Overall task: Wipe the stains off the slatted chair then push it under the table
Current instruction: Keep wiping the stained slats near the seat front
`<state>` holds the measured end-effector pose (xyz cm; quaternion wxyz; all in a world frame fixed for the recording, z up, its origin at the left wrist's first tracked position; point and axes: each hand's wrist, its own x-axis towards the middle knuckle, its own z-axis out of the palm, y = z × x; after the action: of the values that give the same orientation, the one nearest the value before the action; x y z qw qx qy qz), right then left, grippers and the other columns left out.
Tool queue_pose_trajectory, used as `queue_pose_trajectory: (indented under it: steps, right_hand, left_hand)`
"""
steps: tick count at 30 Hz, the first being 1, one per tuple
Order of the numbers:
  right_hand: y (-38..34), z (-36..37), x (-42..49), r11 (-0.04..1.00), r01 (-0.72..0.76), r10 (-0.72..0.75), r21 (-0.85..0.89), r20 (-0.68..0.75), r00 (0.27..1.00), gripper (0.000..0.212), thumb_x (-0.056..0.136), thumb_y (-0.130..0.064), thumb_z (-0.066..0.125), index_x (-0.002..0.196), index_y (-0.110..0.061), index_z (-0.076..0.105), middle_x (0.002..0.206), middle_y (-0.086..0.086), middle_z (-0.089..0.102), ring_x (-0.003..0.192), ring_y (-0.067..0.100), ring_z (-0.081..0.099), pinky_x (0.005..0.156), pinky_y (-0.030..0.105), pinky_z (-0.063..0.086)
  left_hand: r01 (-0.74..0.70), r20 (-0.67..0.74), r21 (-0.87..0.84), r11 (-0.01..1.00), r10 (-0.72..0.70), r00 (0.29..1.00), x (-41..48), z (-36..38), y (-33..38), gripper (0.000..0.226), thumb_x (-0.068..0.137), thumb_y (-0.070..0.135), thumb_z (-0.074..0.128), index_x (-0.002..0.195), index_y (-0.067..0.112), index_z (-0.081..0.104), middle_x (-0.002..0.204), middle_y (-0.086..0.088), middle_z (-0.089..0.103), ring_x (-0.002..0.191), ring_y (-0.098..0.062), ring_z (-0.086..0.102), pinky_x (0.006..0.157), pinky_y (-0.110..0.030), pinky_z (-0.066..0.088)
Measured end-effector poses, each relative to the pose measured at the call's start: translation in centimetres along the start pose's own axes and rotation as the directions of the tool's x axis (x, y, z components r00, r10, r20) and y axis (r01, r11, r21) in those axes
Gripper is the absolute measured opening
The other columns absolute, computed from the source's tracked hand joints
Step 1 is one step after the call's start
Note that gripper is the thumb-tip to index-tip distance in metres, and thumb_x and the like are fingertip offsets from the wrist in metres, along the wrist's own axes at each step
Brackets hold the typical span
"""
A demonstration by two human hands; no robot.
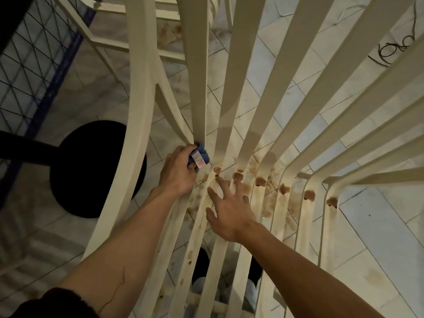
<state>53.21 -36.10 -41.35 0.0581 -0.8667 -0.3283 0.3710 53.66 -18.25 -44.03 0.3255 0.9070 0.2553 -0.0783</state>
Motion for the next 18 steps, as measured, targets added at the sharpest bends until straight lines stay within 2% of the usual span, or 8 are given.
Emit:
queue_pose_trajectory:
  steps: [4, 18]
  right_hand:
    - [-0.4, 0.2, 0.0, 1.0, -0.013, 0.013, 0.003, 0.018, 1.0, 0.062, 0.099, -0.048, 0.034, 0.153, -0.02, 0.02, 0.161, 0.0, 0.002, 0.143, 0.048, -0.014, 0.11, 0.061, 0.028]
    - [0.2, -0.1, 0.1, 1.0, -0.001, 0.002, -0.018, 0.047, 0.999, 0.06, 0.099, -0.044, 0.037, 0.153, -0.025, 0.02, 0.161, -0.003, 0.002, 0.144, 0.043, -0.005, 0.111, 0.061, 0.025]
  left_hand:
    - [-0.041, 0.026, 0.032, 0.999, 0.04, 0.999, 0.1, -0.1, 0.0, 0.044, 0.09, 0.01, 0.057, 0.13, 0.028, 0.053, 0.125, -0.003, 0.054, 0.115, -0.027, 0.052, 0.095, -0.043, 0.048]
    - [-0.017, 0.086, 0.197, 0.98, 0.0, 0.996, -0.9, -0.4, 0.0, 0.034, 0.092, 0.017, 0.057, 0.126, 0.024, 0.059, 0.131, -0.003, 0.051, 0.117, -0.03, 0.05, 0.095, -0.045, 0.048]
